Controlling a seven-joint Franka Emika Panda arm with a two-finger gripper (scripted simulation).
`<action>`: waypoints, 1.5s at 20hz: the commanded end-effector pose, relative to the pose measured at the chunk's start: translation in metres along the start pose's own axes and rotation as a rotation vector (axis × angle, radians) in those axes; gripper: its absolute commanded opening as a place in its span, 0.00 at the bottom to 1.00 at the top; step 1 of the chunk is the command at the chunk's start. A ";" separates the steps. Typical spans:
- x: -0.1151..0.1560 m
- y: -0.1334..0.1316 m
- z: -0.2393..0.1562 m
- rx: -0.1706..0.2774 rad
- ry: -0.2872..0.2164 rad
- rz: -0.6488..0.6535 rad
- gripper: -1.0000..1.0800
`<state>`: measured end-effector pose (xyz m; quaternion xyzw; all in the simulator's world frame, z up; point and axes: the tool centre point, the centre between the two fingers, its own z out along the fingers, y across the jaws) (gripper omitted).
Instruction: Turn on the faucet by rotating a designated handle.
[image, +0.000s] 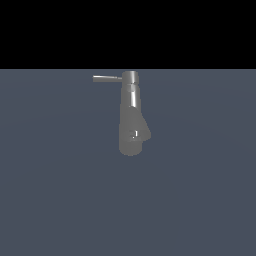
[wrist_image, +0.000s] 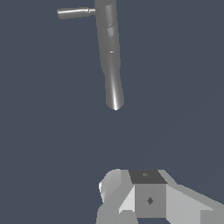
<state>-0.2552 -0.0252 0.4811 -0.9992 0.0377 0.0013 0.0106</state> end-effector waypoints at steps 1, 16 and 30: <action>0.000 0.000 0.000 0.000 0.000 0.000 0.00; 0.043 -0.011 0.006 0.081 -0.032 0.127 0.00; 0.145 -0.039 0.045 0.172 -0.136 0.477 0.00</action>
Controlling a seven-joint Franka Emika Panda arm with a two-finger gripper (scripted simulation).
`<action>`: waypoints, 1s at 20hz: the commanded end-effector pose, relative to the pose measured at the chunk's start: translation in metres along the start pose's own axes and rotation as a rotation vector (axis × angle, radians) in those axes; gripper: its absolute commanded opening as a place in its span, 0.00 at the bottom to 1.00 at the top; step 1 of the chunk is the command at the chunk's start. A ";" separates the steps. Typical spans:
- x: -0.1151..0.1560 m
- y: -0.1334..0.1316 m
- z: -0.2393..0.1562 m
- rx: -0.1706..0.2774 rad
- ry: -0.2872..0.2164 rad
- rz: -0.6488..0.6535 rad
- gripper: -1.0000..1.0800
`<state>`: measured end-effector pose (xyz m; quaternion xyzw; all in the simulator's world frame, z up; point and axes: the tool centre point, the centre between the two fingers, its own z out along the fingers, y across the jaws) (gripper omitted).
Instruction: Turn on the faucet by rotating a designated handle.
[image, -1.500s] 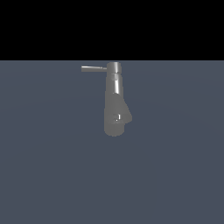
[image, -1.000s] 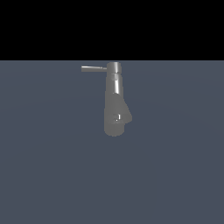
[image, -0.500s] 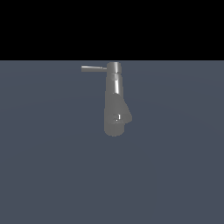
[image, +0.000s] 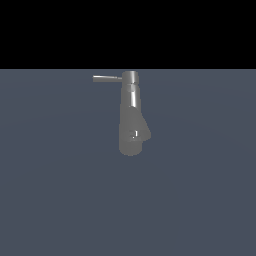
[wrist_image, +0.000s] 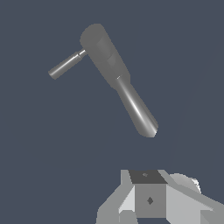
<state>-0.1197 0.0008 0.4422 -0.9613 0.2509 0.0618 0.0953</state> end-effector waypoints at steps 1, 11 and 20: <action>0.016 -0.012 0.010 0.007 -0.014 0.071 0.00; 0.077 -0.057 0.058 -0.009 -0.033 0.359 0.00; 0.124 -0.096 0.108 -0.052 0.011 0.609 0.00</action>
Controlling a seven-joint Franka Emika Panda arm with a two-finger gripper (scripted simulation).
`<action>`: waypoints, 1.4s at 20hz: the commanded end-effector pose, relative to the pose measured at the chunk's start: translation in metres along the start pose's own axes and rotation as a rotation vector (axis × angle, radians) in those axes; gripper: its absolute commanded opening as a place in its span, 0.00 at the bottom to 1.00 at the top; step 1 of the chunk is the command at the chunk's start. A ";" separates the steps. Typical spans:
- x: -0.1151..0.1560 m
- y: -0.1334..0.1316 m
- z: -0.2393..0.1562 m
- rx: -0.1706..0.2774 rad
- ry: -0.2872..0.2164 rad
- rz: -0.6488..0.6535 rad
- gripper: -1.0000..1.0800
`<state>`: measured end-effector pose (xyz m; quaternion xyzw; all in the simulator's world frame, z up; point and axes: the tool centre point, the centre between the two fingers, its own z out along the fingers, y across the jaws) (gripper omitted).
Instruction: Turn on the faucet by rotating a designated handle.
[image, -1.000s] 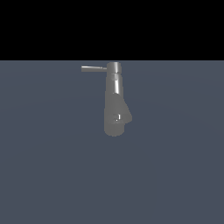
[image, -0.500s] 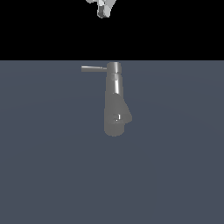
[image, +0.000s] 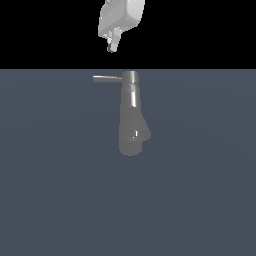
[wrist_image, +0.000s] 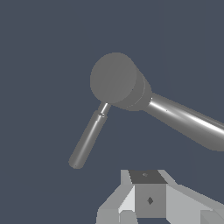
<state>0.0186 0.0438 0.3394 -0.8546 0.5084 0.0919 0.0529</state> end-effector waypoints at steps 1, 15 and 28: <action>0.004 -0.017 0.014 -0.006 0.021 0.069 0.00; 0.011 -0.090 0.078 -0.005 0.176 0.349 0.00; 0.008 -0.108 0.093 0.009 0.228 0.407 0.00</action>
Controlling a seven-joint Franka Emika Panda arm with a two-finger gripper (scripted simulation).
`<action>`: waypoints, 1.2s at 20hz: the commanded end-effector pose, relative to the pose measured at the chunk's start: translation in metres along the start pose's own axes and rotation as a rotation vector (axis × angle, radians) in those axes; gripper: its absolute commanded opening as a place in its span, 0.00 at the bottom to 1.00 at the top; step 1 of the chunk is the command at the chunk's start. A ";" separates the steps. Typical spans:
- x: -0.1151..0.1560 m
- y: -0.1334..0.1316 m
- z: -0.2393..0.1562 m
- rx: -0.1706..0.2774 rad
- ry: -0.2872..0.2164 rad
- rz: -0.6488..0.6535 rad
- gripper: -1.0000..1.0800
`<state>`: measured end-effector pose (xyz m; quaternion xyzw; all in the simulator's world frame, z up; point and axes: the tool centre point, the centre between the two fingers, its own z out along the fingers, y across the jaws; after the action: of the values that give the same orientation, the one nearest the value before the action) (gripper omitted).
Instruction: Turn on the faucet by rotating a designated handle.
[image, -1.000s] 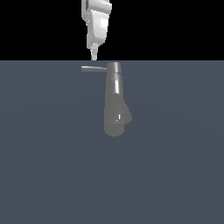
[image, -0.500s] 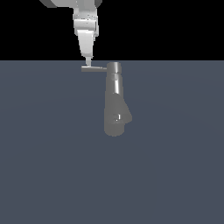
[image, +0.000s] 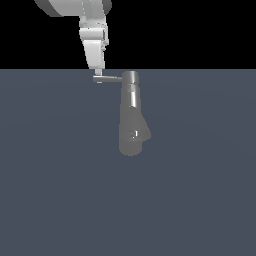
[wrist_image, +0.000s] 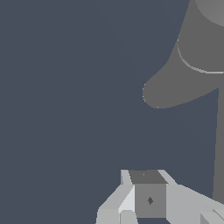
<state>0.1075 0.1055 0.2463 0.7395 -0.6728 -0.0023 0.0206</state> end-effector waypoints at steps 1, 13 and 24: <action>0.000 0.000 0.000 0.000 0.000 0.002 0.00; 0.005 0.007 0.011 -0.029 -0.015 0.058 0.00; 0.004 0.025 0.003 -0.029 -0.015 0.057 0.00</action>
<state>0.0877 0.0990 0.2425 0.7194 -0.6940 -0.0158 0.0252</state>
